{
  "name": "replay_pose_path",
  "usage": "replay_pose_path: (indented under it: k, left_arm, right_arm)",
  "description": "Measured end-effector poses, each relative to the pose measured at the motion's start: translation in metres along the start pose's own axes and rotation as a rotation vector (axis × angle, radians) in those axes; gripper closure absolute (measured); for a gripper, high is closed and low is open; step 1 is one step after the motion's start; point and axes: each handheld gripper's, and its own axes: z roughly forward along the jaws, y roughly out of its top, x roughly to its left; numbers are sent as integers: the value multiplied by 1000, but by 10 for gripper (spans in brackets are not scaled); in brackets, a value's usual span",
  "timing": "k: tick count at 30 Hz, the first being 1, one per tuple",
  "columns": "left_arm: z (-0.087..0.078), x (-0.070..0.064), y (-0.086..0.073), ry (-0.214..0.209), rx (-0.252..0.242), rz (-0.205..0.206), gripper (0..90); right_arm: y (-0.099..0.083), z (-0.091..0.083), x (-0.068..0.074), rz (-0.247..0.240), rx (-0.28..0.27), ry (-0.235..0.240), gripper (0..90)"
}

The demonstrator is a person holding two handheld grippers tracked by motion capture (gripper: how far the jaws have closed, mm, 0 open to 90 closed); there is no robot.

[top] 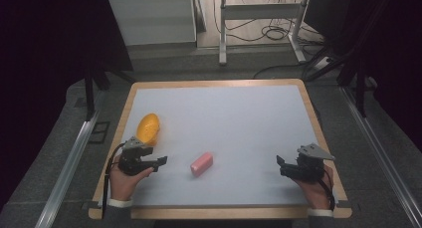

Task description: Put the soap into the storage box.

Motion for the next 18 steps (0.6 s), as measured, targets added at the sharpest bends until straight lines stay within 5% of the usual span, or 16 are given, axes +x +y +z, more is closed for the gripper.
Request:
replay_pose_path:
  k: [18]
  left_arm:
    - [0, 1, 2, 10, 16, 3, 270]
  right_arm:
    - [1, -7, 1, -18, -8, -10, 94]
